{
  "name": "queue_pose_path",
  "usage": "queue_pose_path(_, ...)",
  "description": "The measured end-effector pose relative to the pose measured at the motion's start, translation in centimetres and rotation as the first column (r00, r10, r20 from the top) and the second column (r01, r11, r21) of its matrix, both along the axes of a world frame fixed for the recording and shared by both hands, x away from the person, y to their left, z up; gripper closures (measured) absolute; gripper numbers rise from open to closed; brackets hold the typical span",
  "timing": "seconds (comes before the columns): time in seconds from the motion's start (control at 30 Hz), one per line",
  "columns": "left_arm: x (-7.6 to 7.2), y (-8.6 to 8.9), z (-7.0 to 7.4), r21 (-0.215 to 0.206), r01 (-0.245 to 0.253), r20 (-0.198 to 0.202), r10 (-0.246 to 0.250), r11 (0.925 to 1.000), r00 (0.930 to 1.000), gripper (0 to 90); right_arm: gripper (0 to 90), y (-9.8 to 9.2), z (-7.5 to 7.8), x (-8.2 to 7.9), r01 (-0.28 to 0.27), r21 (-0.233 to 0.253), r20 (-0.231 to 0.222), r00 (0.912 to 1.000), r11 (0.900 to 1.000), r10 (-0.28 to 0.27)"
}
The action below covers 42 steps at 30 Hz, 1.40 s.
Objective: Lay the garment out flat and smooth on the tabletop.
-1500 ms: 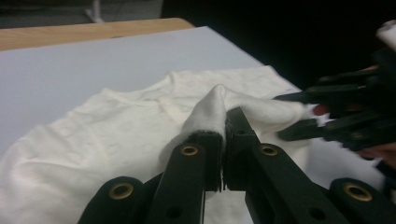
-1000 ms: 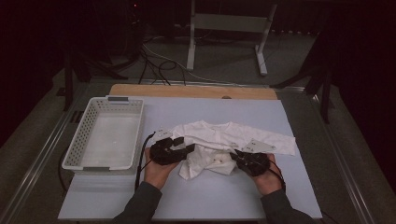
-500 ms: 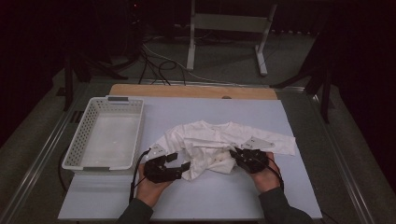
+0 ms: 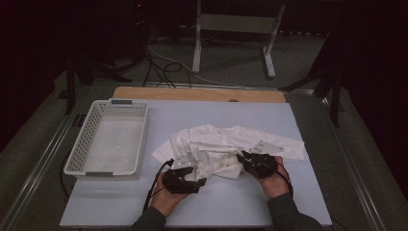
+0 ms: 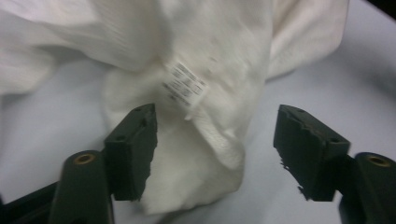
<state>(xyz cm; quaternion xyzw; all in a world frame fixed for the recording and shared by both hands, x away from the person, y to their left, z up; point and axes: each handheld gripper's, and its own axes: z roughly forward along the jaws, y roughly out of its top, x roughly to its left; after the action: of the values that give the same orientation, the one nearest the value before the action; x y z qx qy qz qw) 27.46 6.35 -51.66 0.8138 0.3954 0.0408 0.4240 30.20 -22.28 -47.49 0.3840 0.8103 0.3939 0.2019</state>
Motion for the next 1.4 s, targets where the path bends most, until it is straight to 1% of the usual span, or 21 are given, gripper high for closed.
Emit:
queue_pose_path(0.03,0.0,-0.3,-0.2,0.017,0.007,-0.007,-0.006,0.9998,1.0,33.7,73.5,0.0,0.0,0.0,0.0,0.0,0.0,1.0,1.0,0.0)
queue_pose_path(0.1,0.0,-0.8,-0.4,0.035,0.02,-0.016,-0.02,0.9992,0.9997,59.4,67.4,-0.1,0.0,0.0,0.002,-0.002,0.001,1.0,1.0,-0.002)
queue_pose_path(0.13,-0.1,-0.9,-0.4,0.03,0.044,-0.017,-0.044,0.9986,0.9989,59.4,63.8,-0.1,0.0,0.0,0.007,-0.003,0.006,1.0,1.0,-0.007)
queue_pose_path(0.17,-0.2,-0.9,-0.1,0.015,0.055,-0.02,-0.054,0.9984,0.9983,83.3,57.7,-0.2,0.1,0.0,0.018,0.0,0.014,0.9997,1.0,-0.018)
queue_pose_path(0.3,-0.8,-0.6,1.9,-0.06,0.095,0.008,-0.095,0.9936,0.9954,87.8,54.3,-0.3,0.1,0.0,0.027,0.006,0.014,0.9995,1.0,-0.027)
queue_pose_path(0.37,-0.8,-0.6,1.9,-0.06,0.095,0.008,-0.095,0.9936,0.9954,87.8,54.3,-0.3,0.1,0.0,0.026,0.006,0.015,0.9995,1.0,-0.026)
queue_pose_path(0.4,-1.1,-0.5,3.2,-0.124,0.128,0.019,-0.126,0.984,0.9918,87.7,52.9,-0.3,0.1,0.0,0.029,0.008,0.02,0.9994,1.0,-0.029)
queue_pose_path(0.47,-1.5,-0.5,4.3,-0.175,0.164,0.036,-0.16,0.9708,0.9864,87.7,52.5,-0.3,0.1,0.0,0.03,0.01,0.022,0.9993,0.999,-0.03)
queue_pose_path(0.5,-1.7,-0.5,5.3,-0.229,0.202,0.045,-0.197,0.9523,0.9793,87.5,51.9,-0.3,0.2,0.0,0.03,0.009,0.025,0.9992,0.999,-0.031)
queue_pose_path(0.53,-1.7,-0.5,5.3,-0.229,0.202,0.045,-0.197,0.9523,0.9793,87.4,51.0,-0.3,0.2,0.0,0.031,0.01,0.025,0.9992,0.999,-0.031)
queue_pose_path(0.63,-1.2,0.5,6.3,-0.306,0.186,0.03,-0.186,0.9336,0.982,87.1,50.4,-0.4,0.2,0.0,0.032,0.012,0.026,0.9992,0.999,-0.032)
queue_pose_path(0.67,-1.2,0.5,6.3,-0.306,0.186,0.03,-0.186,0.9336,0.982,87.0,50.3,-0.4,0.2,0.0,0.032,0.014,0.025,0.9992,0.999,-0.032)
queue_pose_path(0.73,-0.4,1.6,5.9,-0.252,0.135,0.015,-0.136,0.9583,0.9906,86.9,50.1,-0.5,0.2,0.0,0.032,0.016,0.023,0.9992,0.999,-0.032)
queue_pose_path(0.77,-0.4,1.6,5.9,-0.252,0.135,0.015,-0.136,0.9583,0.9906,86.6,50.1,-0.5,0.2,0.0,0.032,0.016,0.023,0.9992,0.999,-0.032)
queue_pose_path(0.8,0.6,3.1,5.0,-0.206,0.052,-0.026,-0.058,0.9773,0.998,86.6,49.9,-0.5,0.2,0.0,0.029,0.018,0.023,0.9993,0.999,-0.03)
queue_pose_path(0.87,1.2,4.1,4.2,-0.138,-0.019,-0.036,0.014,0.9902,0.9993,85.9,49.5,-0.5,0.2,0.0,0.025,0.016,0.021,0.9995,1.0,-0.025)
queue_pose_path(0.97,1.7,5.1,3.7,-0.1,-0.084,-0.04,0.081,0.9914,0.9959,80.7,49.0,-0.5,0.2,0.0,0.023,0.017,0.021,0.9995,1.0,-0.023)
queue_pose_path(1.0,2.0,5.7,3.5,-0.066,-0.148,-0.033,0.146,0.9868,0.9888,80.7,48.4,-0.5,0.2,0.0,0.022,0.018,0.021,0.9995,1.0,-0.022)
queue_pose_path(1.1,1.9,5.9,3.6,-0.066,-0.185,-0.001,0.186,0.9804,0.9826,60.3,44.1,-0.5,0.2,0.0,0.012,0.028,0.021,0.9997,1.0,-0.013)
queue_pose_path(1.23,1.0,4.9,4.4,-0.104,-0.135,0.08,0.144,0.9853,0.9864,41.5,37.4,-0.7,0.6,-0.3,0.016,0.059,0.039,0.9991,0.998,-0.018)
queue_pose_path(1.4,0.4,2.1,4.9,-0.111,-0.034,0.125,0.048,0.9933,0.991,34.4,26.2,-1.4,1.1,-0.7,0.034,0.076,0.062,0.9973,0.996,-0.039)
